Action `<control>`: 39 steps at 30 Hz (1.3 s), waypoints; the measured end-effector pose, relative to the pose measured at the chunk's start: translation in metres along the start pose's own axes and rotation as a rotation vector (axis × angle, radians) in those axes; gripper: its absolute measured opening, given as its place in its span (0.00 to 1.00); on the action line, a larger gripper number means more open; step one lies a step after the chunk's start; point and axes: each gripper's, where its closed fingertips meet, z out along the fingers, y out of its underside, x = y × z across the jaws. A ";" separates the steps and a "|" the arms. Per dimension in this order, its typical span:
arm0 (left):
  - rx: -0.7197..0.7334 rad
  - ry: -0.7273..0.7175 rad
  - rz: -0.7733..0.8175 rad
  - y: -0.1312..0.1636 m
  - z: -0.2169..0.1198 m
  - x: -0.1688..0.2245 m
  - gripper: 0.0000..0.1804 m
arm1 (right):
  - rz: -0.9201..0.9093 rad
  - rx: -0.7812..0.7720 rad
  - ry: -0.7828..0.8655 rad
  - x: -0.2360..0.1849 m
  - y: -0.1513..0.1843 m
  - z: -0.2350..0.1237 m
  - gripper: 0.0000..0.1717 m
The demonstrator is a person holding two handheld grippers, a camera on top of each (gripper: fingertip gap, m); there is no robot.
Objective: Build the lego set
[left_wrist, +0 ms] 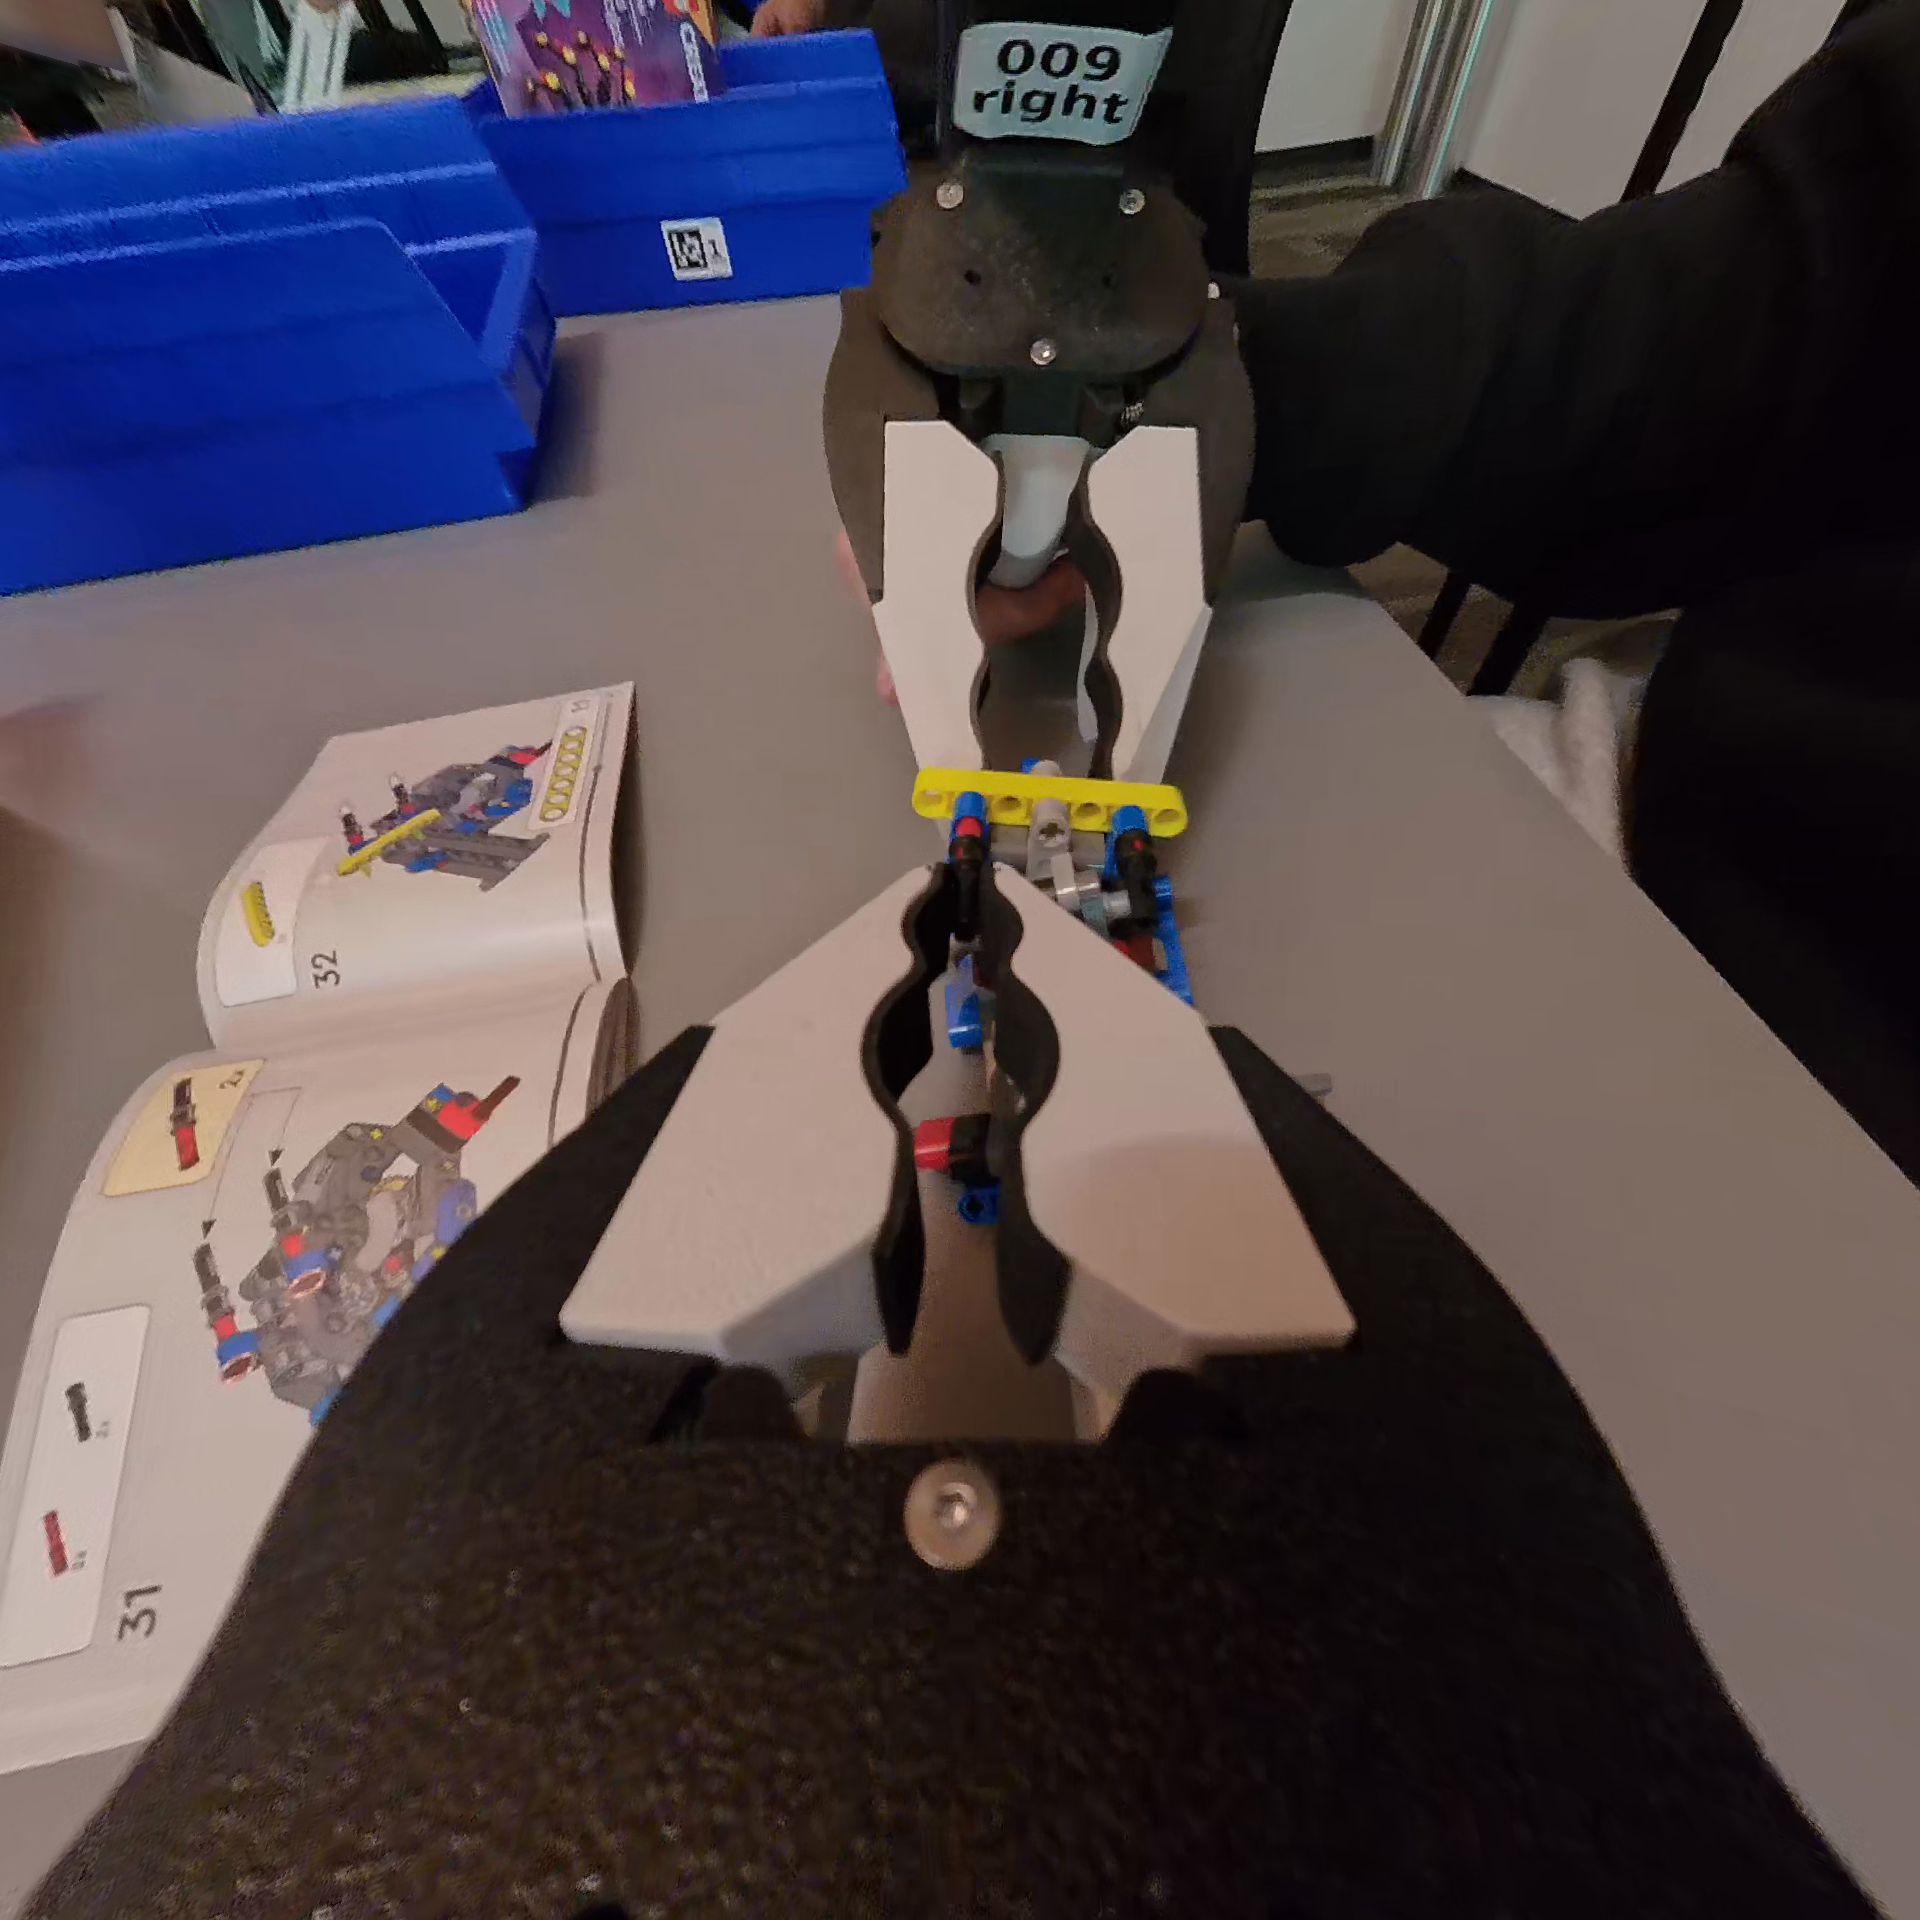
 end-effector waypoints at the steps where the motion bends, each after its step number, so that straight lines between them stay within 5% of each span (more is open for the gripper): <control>1: -0.012 0.004 0.005 0.001 -0.001 -0.001 0.01 | 0.002 -0.003 0.002 0.000 0.000 0.001 0.13; 39: -0.075 0.125 0.011 0.004 0.004 -0.007 0.00 | -0.037 -0.008 -0.052 0.005 0.000 0.004 0.12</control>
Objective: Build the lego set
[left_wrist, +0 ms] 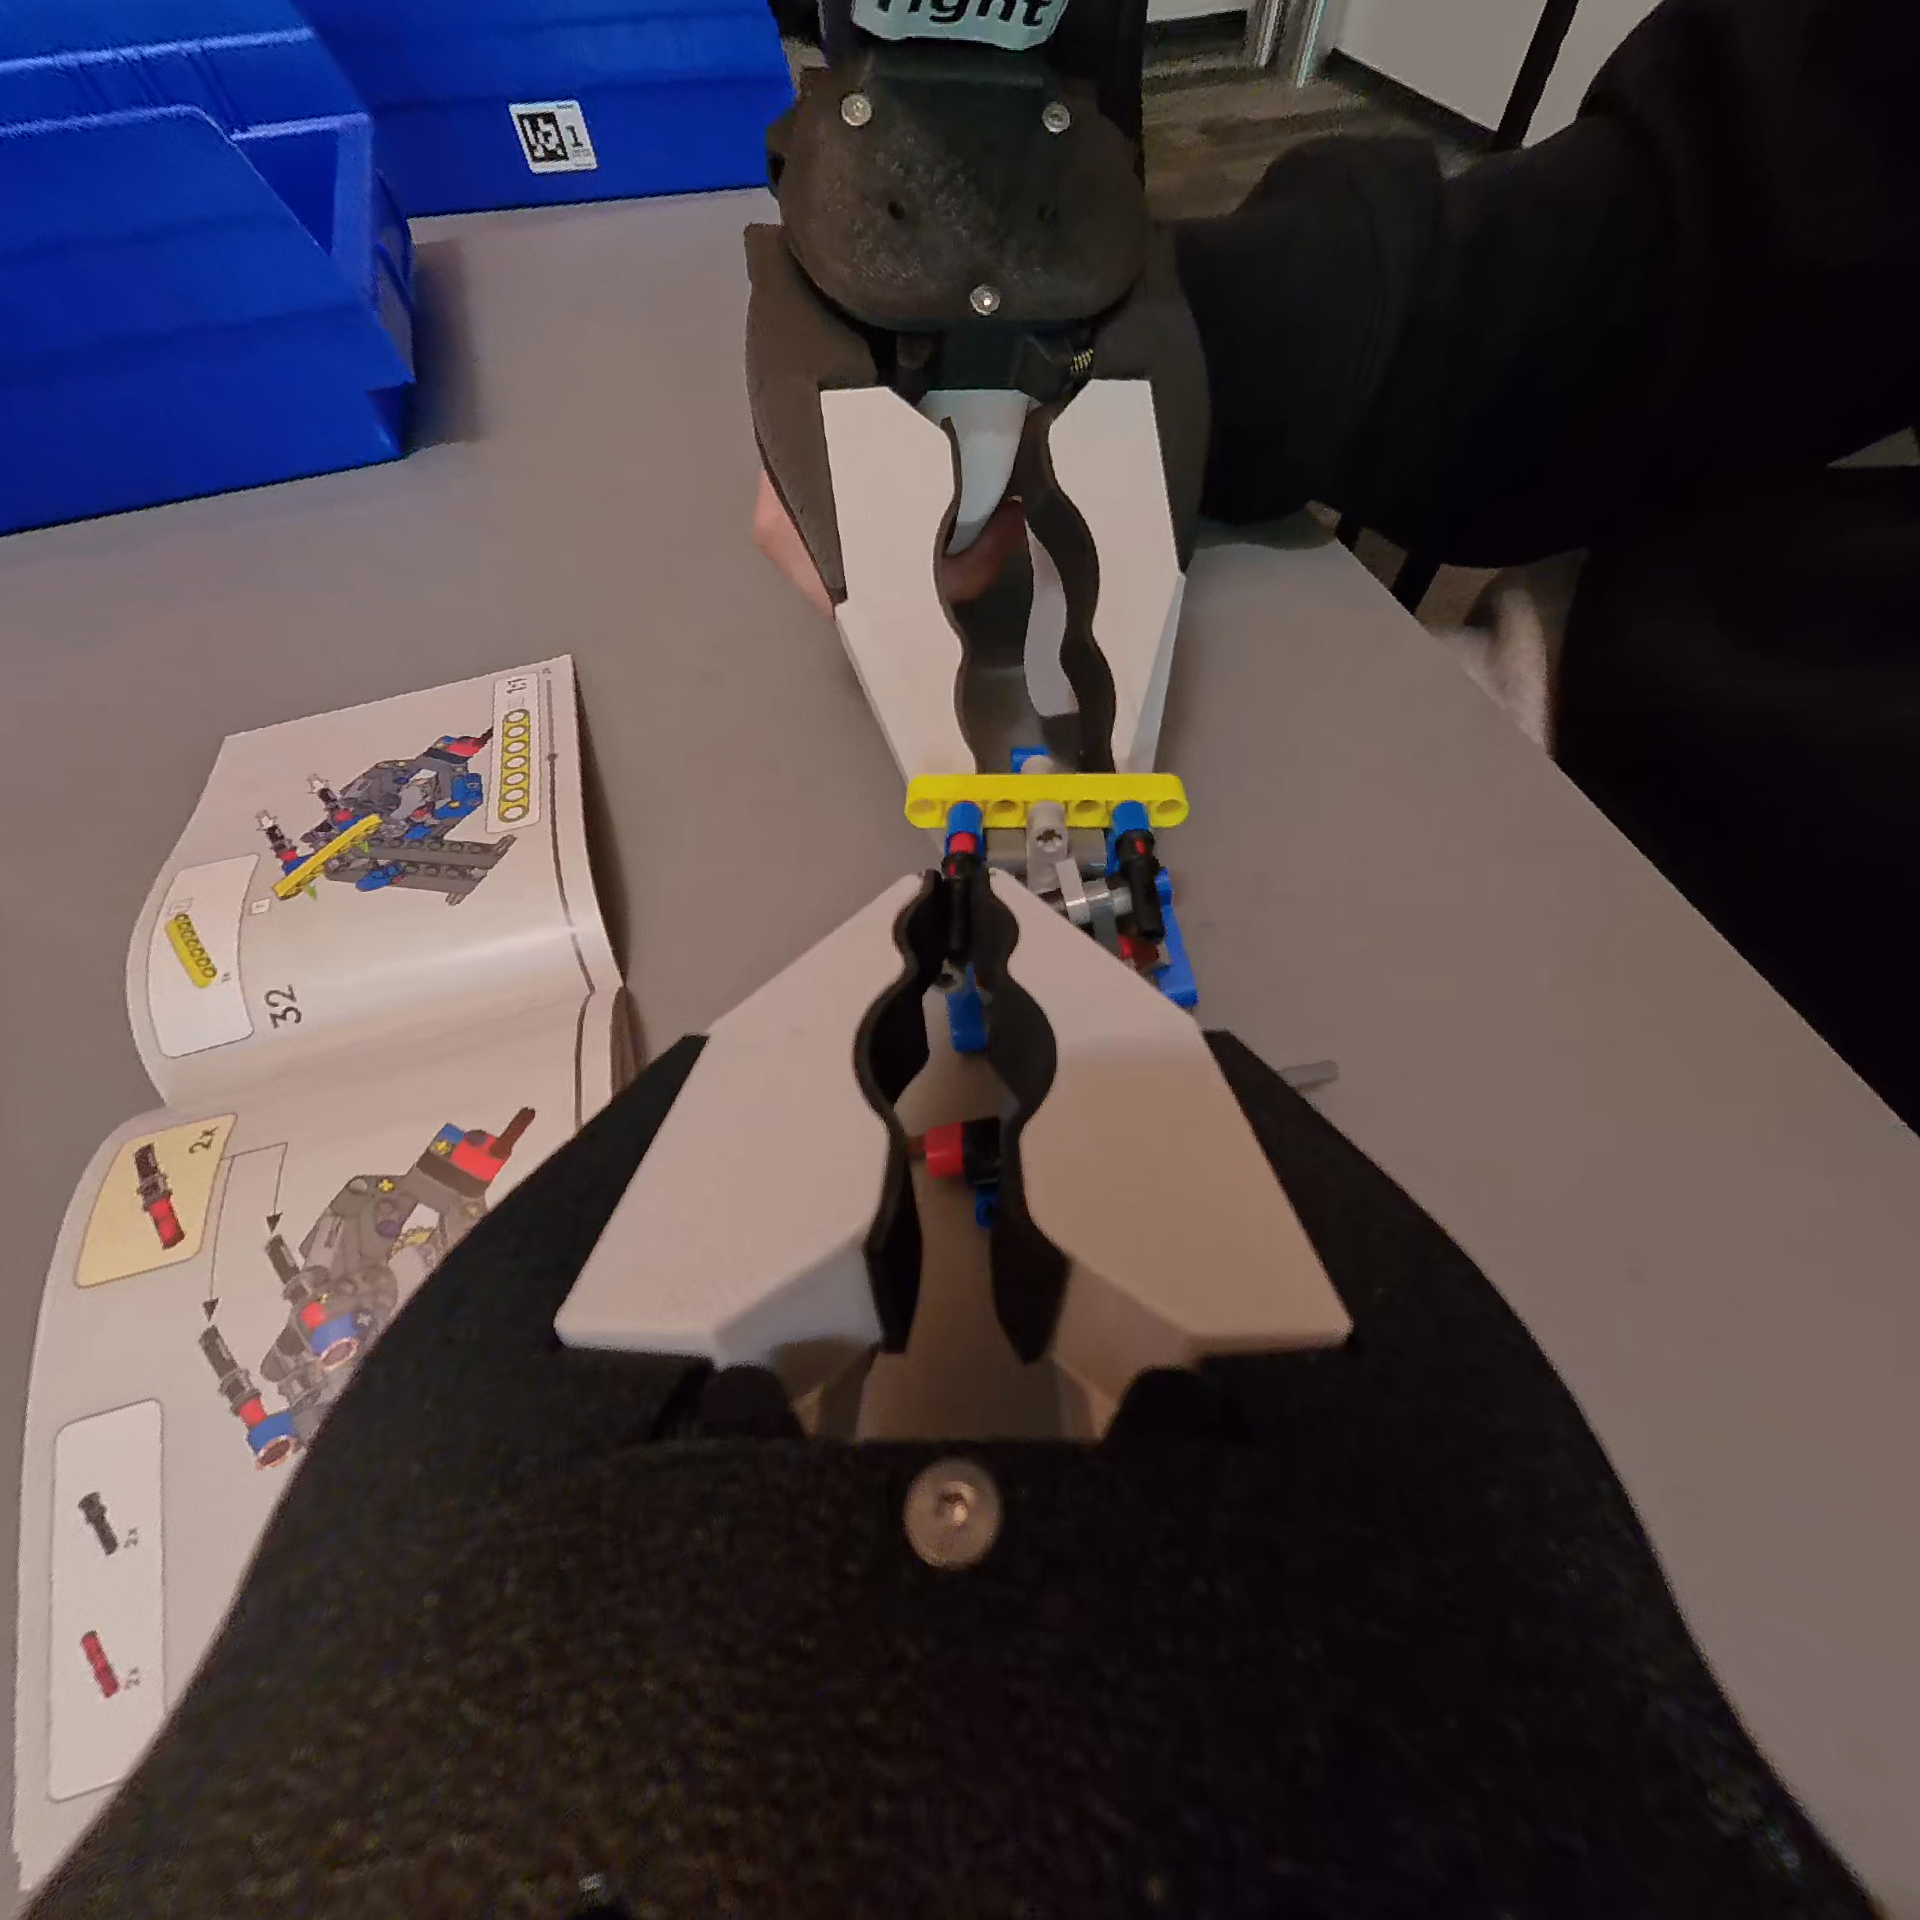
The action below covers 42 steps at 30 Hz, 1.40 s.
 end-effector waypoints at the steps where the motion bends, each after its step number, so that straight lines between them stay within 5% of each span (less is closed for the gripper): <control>1: 0.004 0.006 -0.006 0.000 0.000 0.000 0.00 | -0.002 0.000 -0.003 0.000 0.000 0.000 0.12; 22: 0.040 -0.101 0.099 -0.004 -0.007 -0.008 0.01 | -0.010 0.028 0.083 0.011 -0.002 -0.003 0.13; 28: 0.072 -0.125 0.070 -0.003 -0.009 -0.005 0.01 | 0.020 0.087 0.156 0.018 -0.008 -0.012 0.24; 40: 0.039 -0.176 0.072 0.000 -0.010 -0.004 0.01 | 0.009 0.065 0.185 0.014 -0.009 -0.007 0.19; 42: 0.015 -0.167 0.075 0.002 -0.010 -0.003 0.01 | 0.001 0.051 0.147 0.007 -0.009 -0.003 0.12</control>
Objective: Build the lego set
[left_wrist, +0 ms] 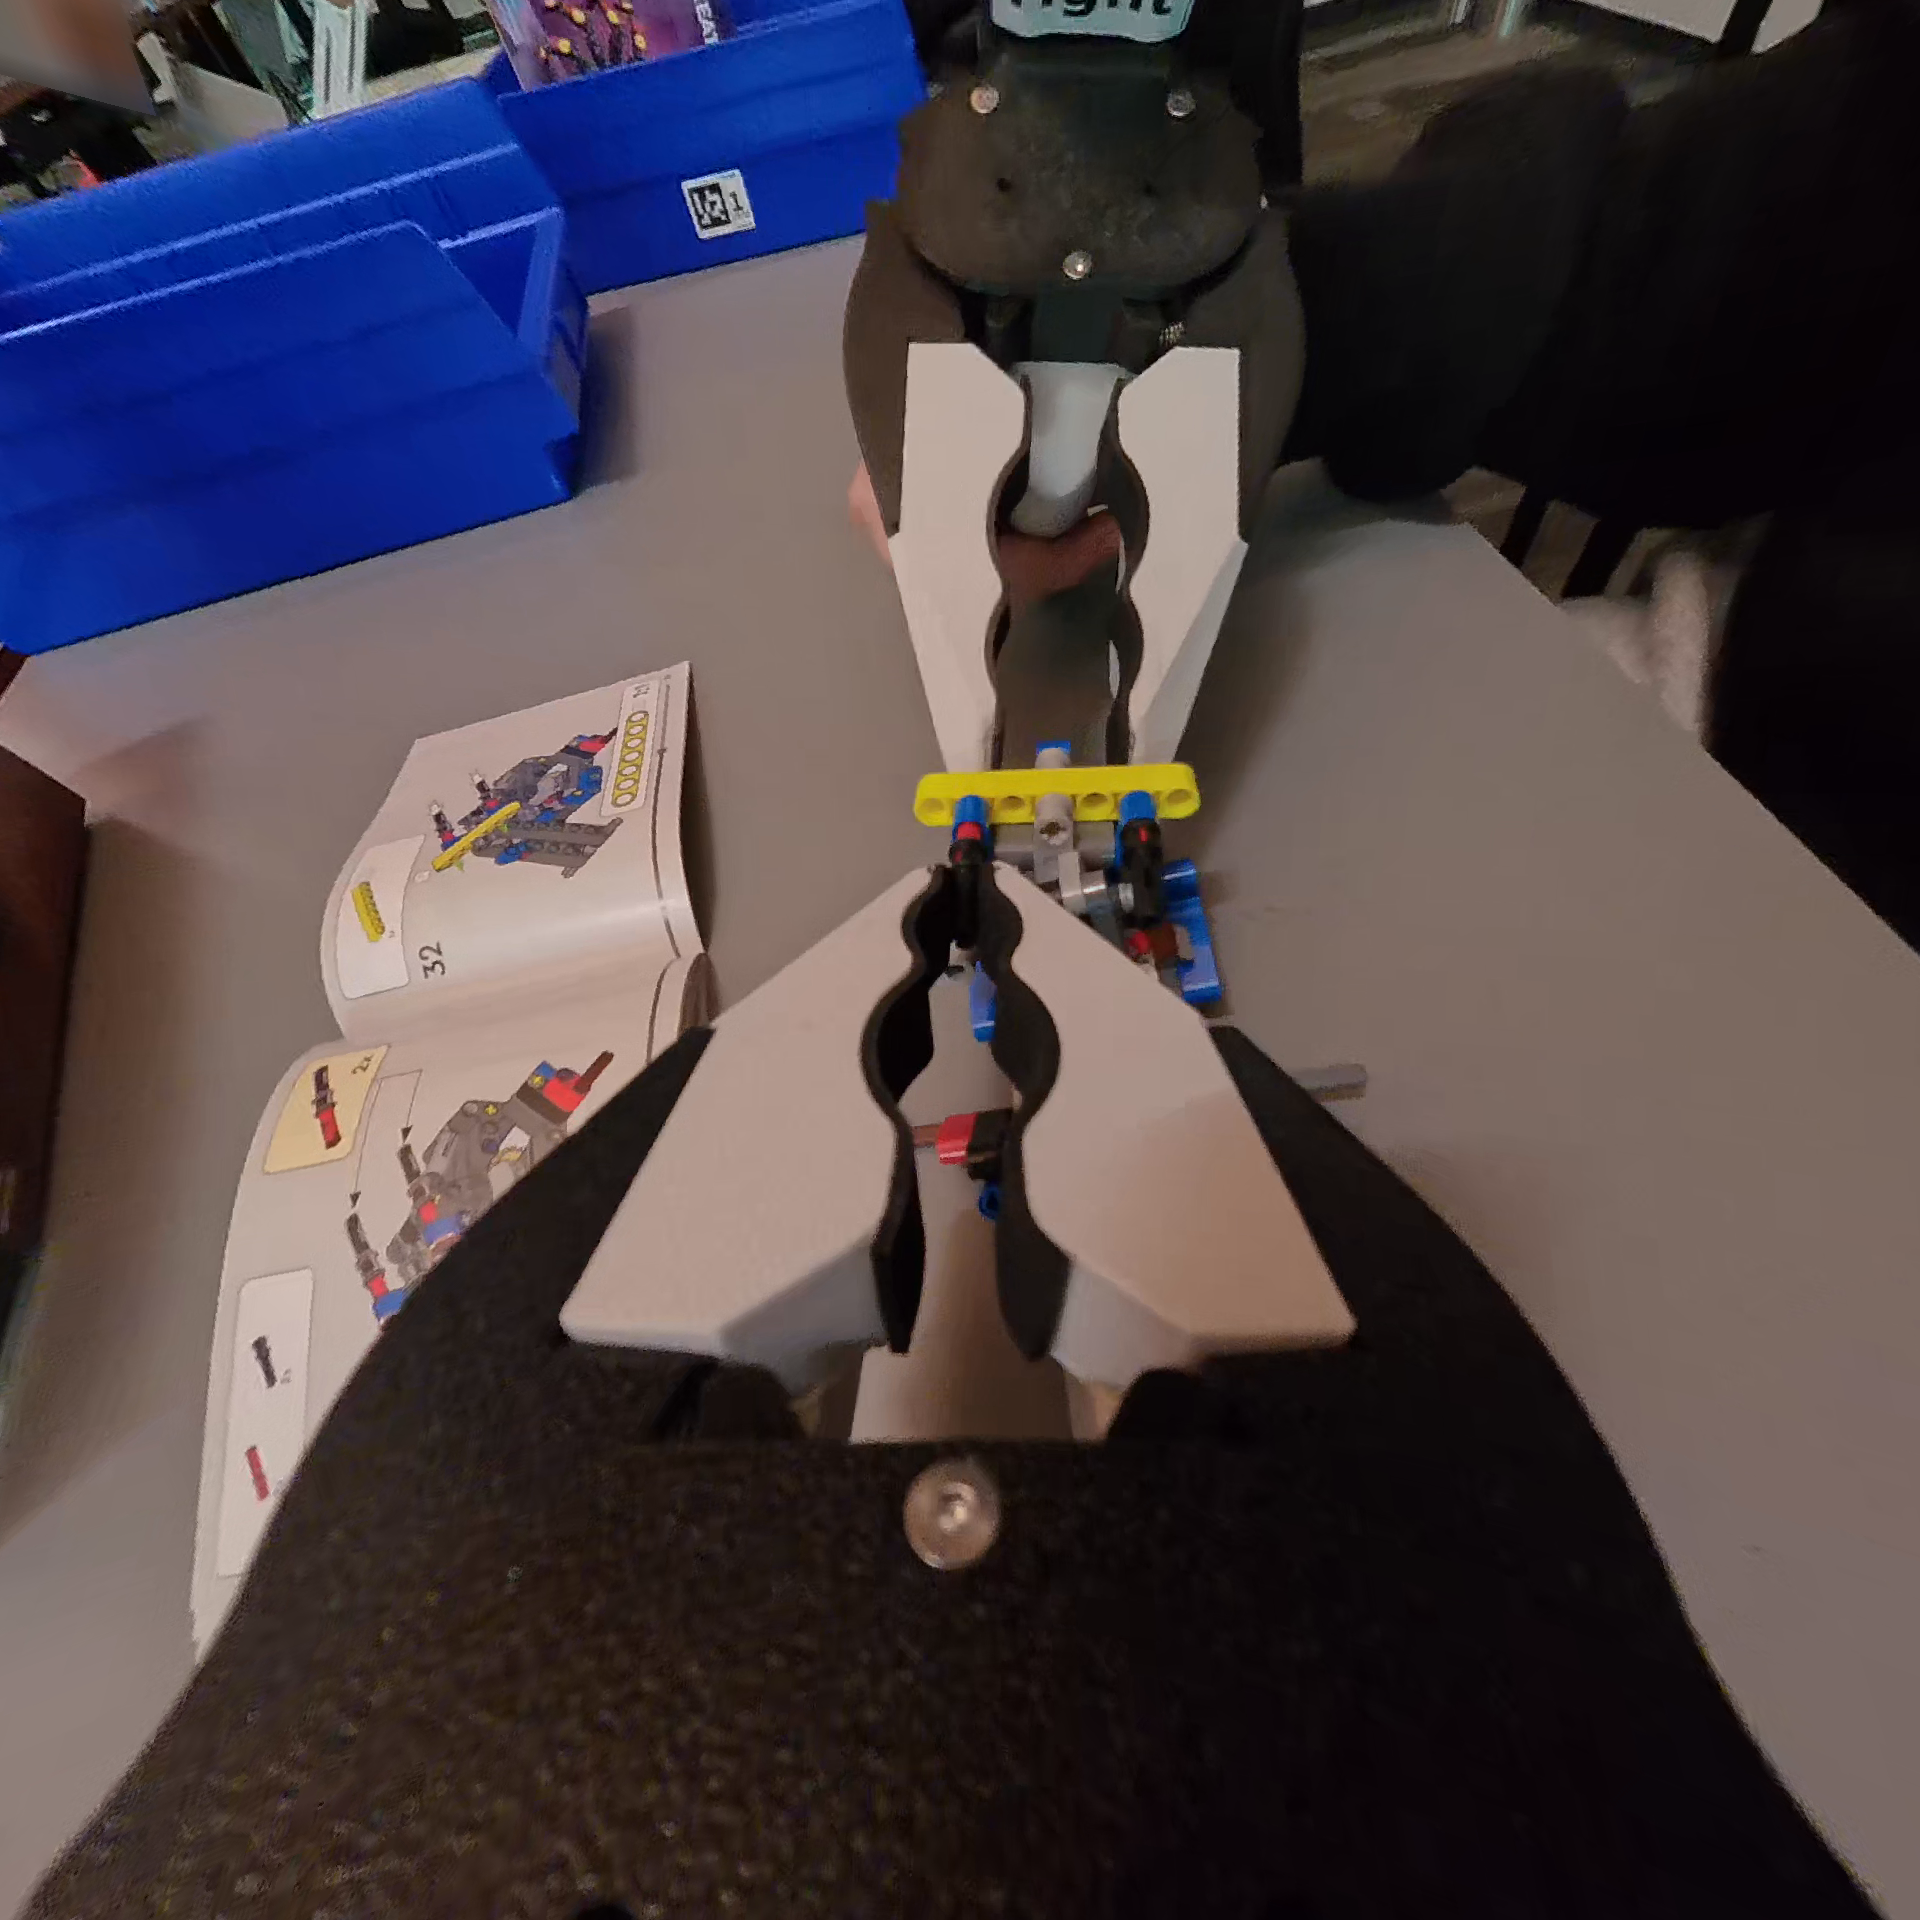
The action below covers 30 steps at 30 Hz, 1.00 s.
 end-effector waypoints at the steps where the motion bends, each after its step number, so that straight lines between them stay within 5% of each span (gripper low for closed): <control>1: 0.004 -0.001 -0.011 0.000 0.000 -0.001 0.01 | -0.012 0.002 0.012 0.001 0.000 0.000 0.12; 30: 0.033 0.064 0.053 -0.003 0.002 -0.004 0.01 | 0.010 -0.001 -0.015 0.006 0.001 0.004 0.13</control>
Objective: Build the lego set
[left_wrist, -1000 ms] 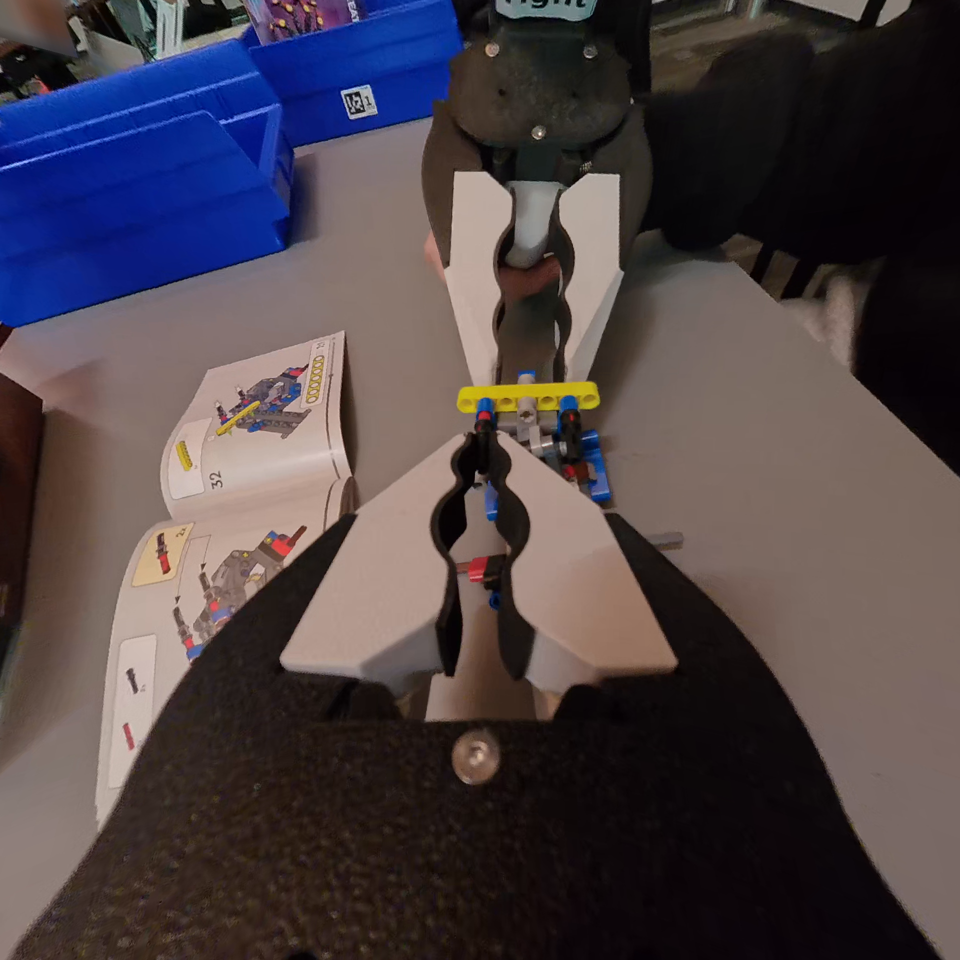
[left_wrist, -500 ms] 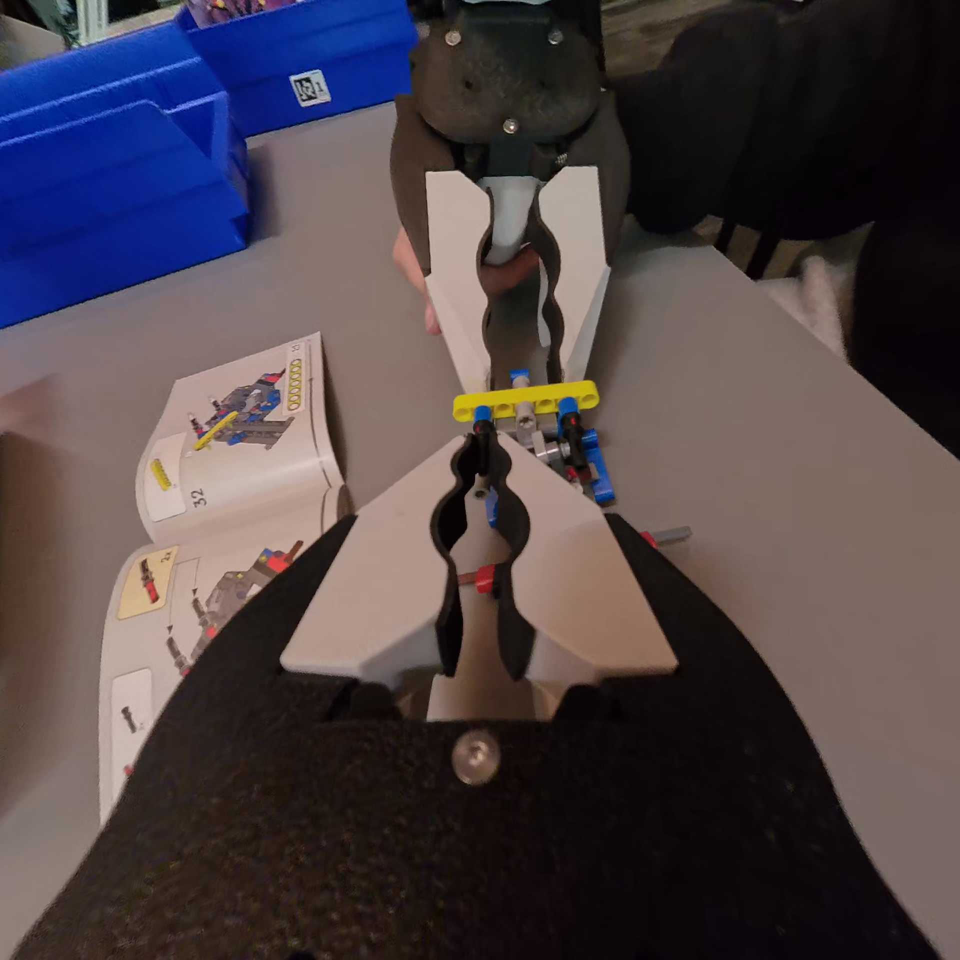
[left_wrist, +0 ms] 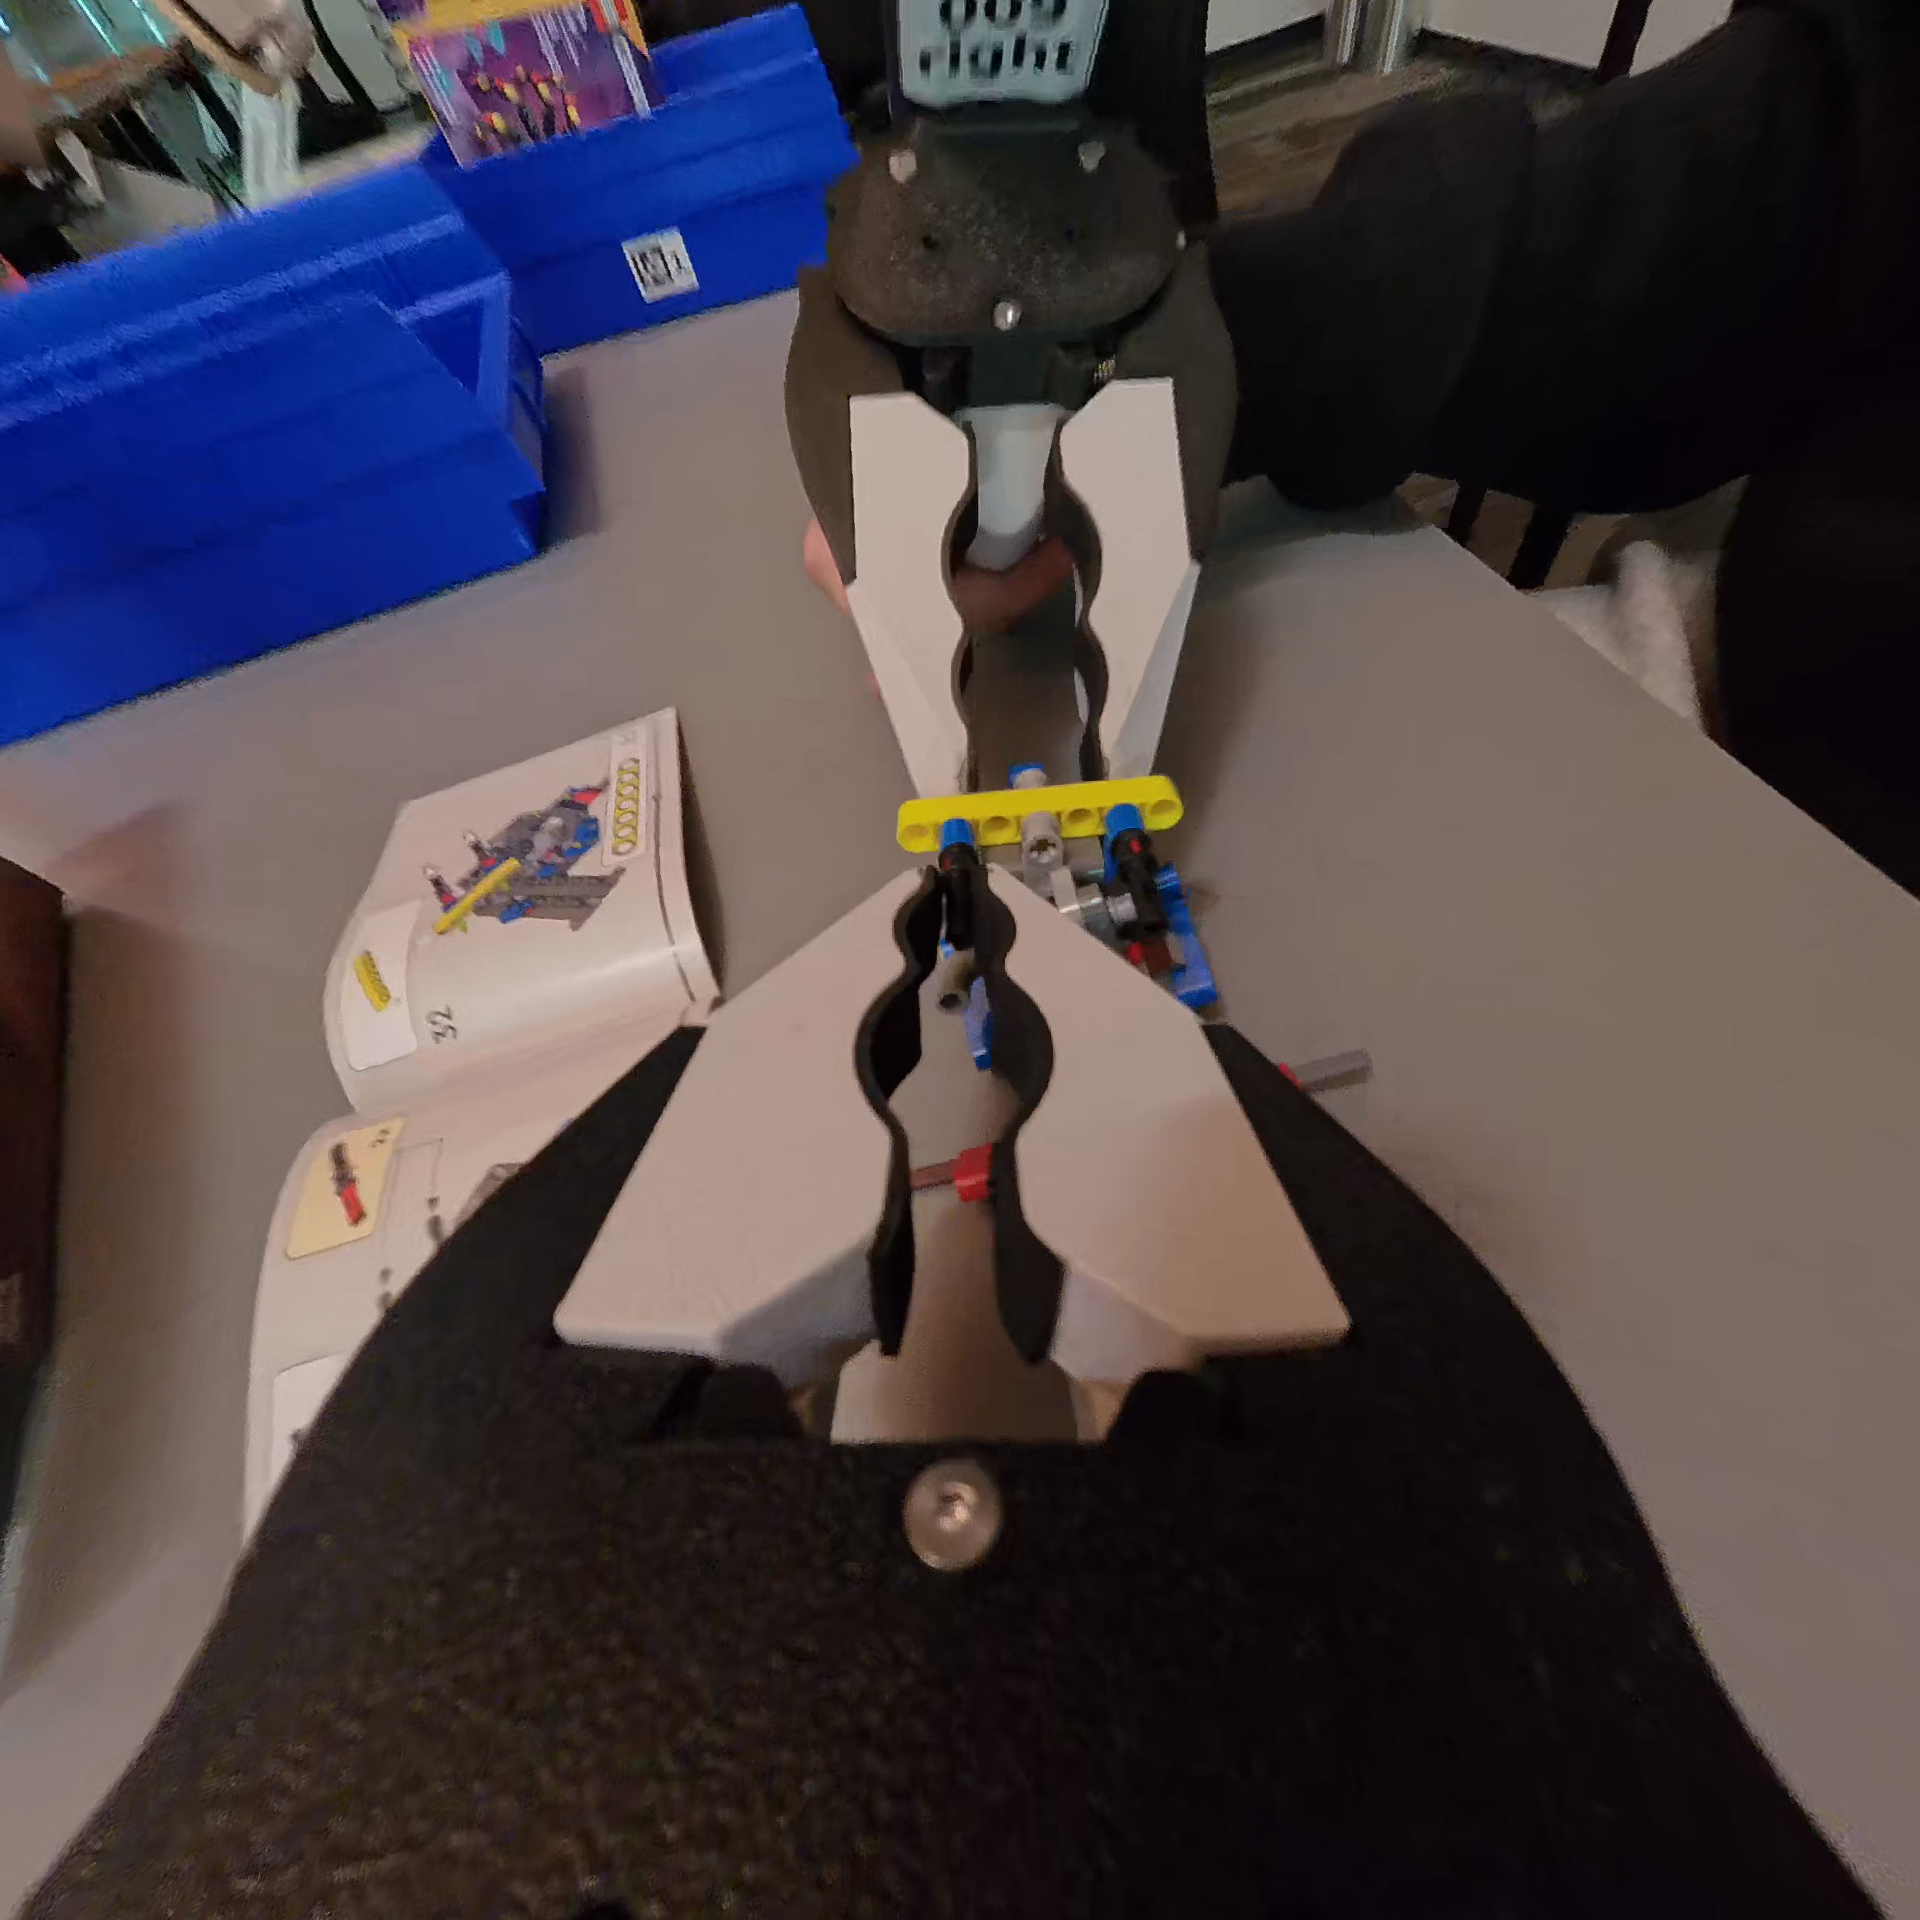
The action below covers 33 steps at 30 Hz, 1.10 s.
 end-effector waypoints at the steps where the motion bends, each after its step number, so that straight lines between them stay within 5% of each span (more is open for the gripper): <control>1: 0.009 -0.005 0.016 -0.003 -0.004 0.000 0.07 | 0.008 0.001 0.011 0.002 0.000 0.000 0.13; 8: 0.122 -0.006 -0.145 -0.024 -0.043 -0.008 0.16 | 0.021 0.006 -0.006 0.002 -0.001 0.000 0.13; 12: -0.082 0.094 -0.242 0.001 -0.044 0.013 0.16 | 0.040 0.033 0.018 0.004 -0.003 -0.006 0.19; 18: -0.203 -0.036 -0.226 0.030 -0.037 0.027 0.17 | 0.037 0.021 0.049 0.002 0.000 -0.011 0.20; 24: -0.028 -0.183 -0.190 -0.011 -0.038 0.030 0.06 | -0.011 0.009 0.066 -0.001 0.001 -0.008 0.22; 27: -0.130 -0.214 -0.177 0.003 -0.028 0.031 0.10 | -0.027 0.054 0.107 0.003 -0.006 -0.010 0.22; 33: -0.079 -0.274 -0.237 -0.001 -0.016 0.029 0.07 | -0.045 0.049 0.096 0.002 -0.007 -0.006 0.24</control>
